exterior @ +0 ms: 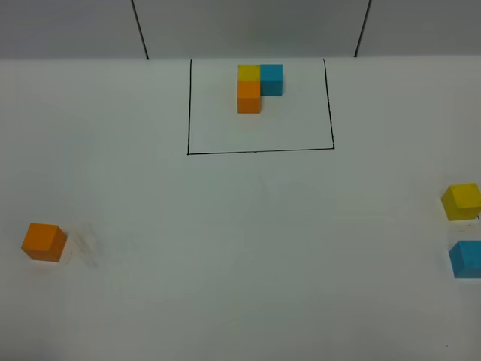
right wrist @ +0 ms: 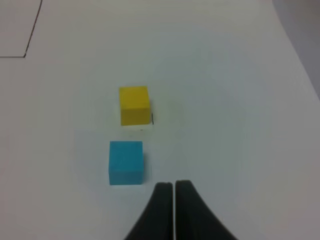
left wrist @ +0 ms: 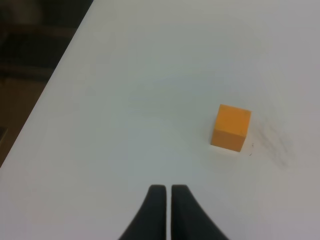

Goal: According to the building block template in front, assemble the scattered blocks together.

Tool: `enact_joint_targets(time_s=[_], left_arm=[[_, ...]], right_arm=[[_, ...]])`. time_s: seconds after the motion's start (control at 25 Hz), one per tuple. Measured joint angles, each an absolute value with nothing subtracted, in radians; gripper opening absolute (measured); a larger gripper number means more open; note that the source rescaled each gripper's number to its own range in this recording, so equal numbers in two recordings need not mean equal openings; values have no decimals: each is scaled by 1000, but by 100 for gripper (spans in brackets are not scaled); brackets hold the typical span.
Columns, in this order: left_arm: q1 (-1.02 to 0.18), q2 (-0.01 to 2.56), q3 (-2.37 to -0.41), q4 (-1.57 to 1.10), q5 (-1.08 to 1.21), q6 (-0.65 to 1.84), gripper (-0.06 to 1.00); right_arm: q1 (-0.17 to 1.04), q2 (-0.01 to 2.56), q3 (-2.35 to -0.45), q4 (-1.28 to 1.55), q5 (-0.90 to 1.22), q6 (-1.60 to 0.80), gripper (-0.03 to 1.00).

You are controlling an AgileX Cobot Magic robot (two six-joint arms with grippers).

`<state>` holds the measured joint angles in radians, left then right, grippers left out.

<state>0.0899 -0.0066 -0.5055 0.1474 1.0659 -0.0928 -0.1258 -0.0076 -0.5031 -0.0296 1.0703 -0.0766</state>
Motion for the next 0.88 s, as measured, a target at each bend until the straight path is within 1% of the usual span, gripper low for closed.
enact_joint_targets(time_s=[0.88], left_arm=[[90,-7,-506,147,1066,-76,0]], right_arm=[[-126,-8,-503,-30,1070,-77,1]])
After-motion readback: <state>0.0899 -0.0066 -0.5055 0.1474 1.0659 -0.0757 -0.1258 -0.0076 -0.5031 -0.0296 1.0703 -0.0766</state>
